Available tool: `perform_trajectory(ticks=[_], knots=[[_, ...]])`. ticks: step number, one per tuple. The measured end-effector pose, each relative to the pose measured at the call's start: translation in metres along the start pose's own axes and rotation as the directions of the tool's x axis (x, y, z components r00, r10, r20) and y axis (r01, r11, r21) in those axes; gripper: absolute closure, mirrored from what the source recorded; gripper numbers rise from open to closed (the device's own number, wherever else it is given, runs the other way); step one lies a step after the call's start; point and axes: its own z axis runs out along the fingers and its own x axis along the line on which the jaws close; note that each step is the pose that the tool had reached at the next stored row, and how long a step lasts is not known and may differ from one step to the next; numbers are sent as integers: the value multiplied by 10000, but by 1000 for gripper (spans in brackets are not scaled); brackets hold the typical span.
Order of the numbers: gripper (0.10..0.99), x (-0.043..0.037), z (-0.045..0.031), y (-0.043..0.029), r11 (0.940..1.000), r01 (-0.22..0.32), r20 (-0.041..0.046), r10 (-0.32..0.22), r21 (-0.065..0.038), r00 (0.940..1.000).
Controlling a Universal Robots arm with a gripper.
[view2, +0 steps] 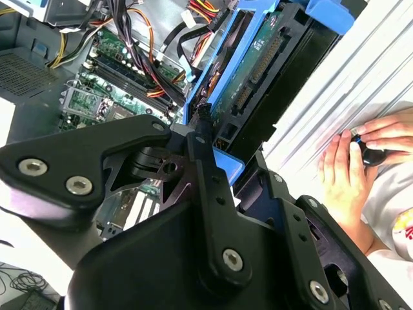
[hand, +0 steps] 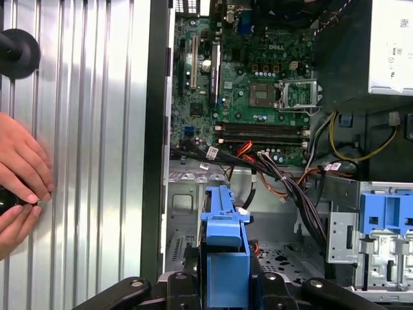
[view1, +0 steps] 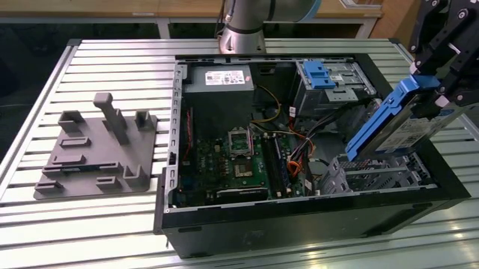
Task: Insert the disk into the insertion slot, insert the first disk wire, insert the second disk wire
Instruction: 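Insert the disk into the insertion slot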
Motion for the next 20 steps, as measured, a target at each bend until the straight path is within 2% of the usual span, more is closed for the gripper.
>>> perform_trajectory(ticks=[10,20], knots=[[722,-34,37,-1,10000,0,0,0,0,10000],[722,-33,79,-1,10000,-1,-1,1,-1,10000]])
